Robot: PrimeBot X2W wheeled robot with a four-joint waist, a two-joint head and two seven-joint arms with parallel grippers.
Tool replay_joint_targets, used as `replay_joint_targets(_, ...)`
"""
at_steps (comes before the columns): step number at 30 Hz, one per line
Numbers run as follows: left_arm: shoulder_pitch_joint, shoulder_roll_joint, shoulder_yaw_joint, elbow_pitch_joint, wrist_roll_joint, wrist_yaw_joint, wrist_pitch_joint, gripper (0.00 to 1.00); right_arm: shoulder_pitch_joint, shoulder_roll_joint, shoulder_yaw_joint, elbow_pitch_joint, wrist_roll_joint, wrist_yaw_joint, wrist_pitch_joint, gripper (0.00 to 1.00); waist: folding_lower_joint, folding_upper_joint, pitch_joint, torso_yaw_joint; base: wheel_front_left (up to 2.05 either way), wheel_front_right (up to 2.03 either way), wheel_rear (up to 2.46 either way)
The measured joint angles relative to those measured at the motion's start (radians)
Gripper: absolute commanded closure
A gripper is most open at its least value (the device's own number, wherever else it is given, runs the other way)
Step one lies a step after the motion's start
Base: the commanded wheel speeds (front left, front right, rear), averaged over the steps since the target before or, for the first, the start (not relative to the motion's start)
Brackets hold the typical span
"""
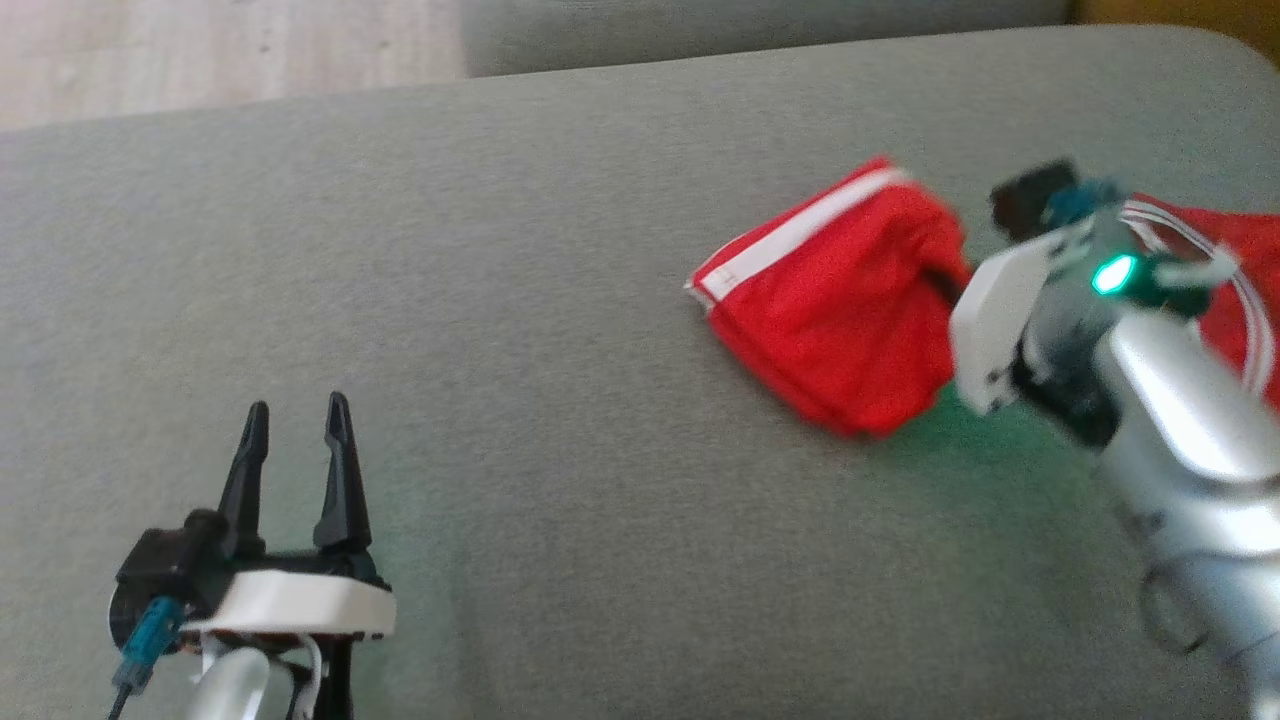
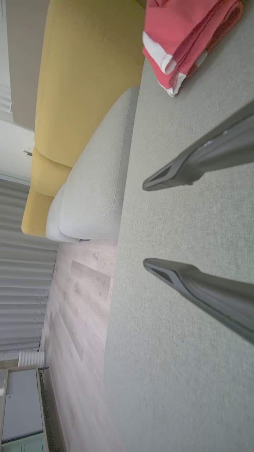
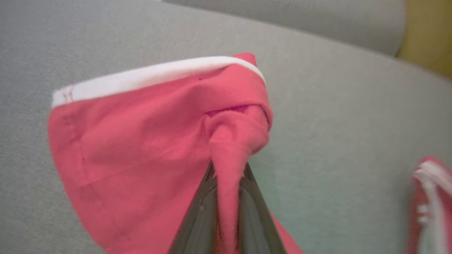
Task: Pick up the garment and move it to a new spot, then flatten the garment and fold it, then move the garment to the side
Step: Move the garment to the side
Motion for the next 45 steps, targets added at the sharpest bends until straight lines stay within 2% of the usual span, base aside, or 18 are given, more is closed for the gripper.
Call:
replay_joint_targets(3,-0.010,0.000,-0.001,-0.013,0.000,0.000,-0.001,0.00,-0.064,-0.127,0.090,-0.104,0.032,0.000,0.029,1.00,0.0000,0.0000,0.004,-0.038,0.00,0.00,0.00)
replay_joint_targets(6,-0.014,0.001,-0.003,-0.017,0.000,0.000,-0.001,0.00,-0.090,-0.259,0.128,-0.182,0.063,0.000,0.041,1.00,0.0000,0.0000,0.012,-0.075,0.00,0.00,0.00)
replay_joint_targets(7,-0.014,0.001,-0.003,-0.017,0.000,0.000,-0.001,0.00,-0.090,-0.259,0.128,-0.182,0.063,0.000,0.041,1.00,0.0000,0.0000,0.012,-0.075,0.00,0.00,0.00)
replay_joint_targets(10,-0.020,0.003,-0.006,-0.022,0.000,-0.001,-0.001,0.00,-0.090,-0.369,0.138,-0.203,0.073,0.000,0.041,1.00,-0.0001,0.0000,0.027,-0.110,0.00,0.00,0.00)
replay_joint_targets(12,-0.038,0.005,-0.012,-0.026,0.007,-0.001,0.000,0.00,-0.090,-0.416,0.137,-0.196,0.073,0.000,0.035,1.00,-0.0001,0.0000,0.042,-0.128,0.00,0.00,0.00)
replay_joint_targets(15,-0.068,0.010,-0.021,-0.031,0.011,-0.003,0.001,0.00,-0.088,-0.447,0.120,-0.167,0.050,0.000,-0.001,1.00,0.0000,0.0000,0.069,-0.151,0.00,0.00,0.00)
replay_joint_targets(24,-0.105,0.041,-0.027,-0.052,0.027,-0.009,0.028,0.00,-0.081,-0.439,-0.009,0.032,-0.058,0.000,-0.114,1.00,0.0000,0.0000,0.148,-0.186,0.00,0.00,0.00)
replay_joint_targets(25,-0.111,0.045,-0.027,-0.054,0.027,-0.009,0.032,0.00,-0.080,-0.429,-0.030,0.056,-0.061,0.000,-0.123,0.88,0.0000,0.0000,0.156,-0.187,0.00,0.00,0.00)
replay_joint_targets(26,-0.116,0.050,-0.027,-0.057,0.028,-0.009,0.036,0.00,-0.079,-0.416,-0.051,0.078,-0.063,0.000,-0.132,0.60,0.0001,0.0000,0.163,-0.187,0.00,0.00,0.00)
replay_joint_targets(27,-0.121,0.055,-0.027,-0.059,0.028,-0.009,0.036,0.00,-0.079,-0.401,-0.073,0.105,-0.071,0.000,-0.135,0.17,0.0001,0.0000,0.170,-0.187,0.00,0.00,0.00)
replay_joint_targets(28,-0.124,0.059,-0.027,-0.060,0.028,-0.010,0.036,0.00,-0.076,-0.386,-0.094,0.129,-0.078,0.000,-0.135,0.00,0.0001,0.0000,0.176,-0.186,0.00,0.00,0.00)
replay_joint_targets(32,-0.131,0.067,-0.027,-0.059,0.028,-0.009,0.037,0.00,-0.052,-0.302,-0.214,0.241,-0.110,0.000,-0.153,0.00,0.0000,0.0000,0.186,-0.180,0.00,0.00,0.00)
replay_joint_targets(37,-0.131,0.067,-0.027,-0.045,0.028,-0.009,0.034,0.00,-0.046,-0.253,-0.316,0.297,-0.131,0.000,-0.179,0.00,-0.0001,0.0000,0.156,-0.177,0.00,0.00,0.00)
replay_joint_targets(40,-0.126,0.062,-0.026,-0.027,0.023,-0.009,0.021,0.00,-0.026,-0.200,-0.346,0.242,-0.127,0.000,-0.254,0.00,-0.0001,0.0000,0.122,-0.173,0.00,0.00,0.00)
replay_joint_targets(45,-0.067,0.028,-0.023,0.006,0.004,-0.007,-0.007,0.00,0.100,-0.101,-0.389,0.052,-0.090,0.000,-0.404,0.00,-0.0002,0.0000,0.044,-0.154,0.00,0.00,0.00)
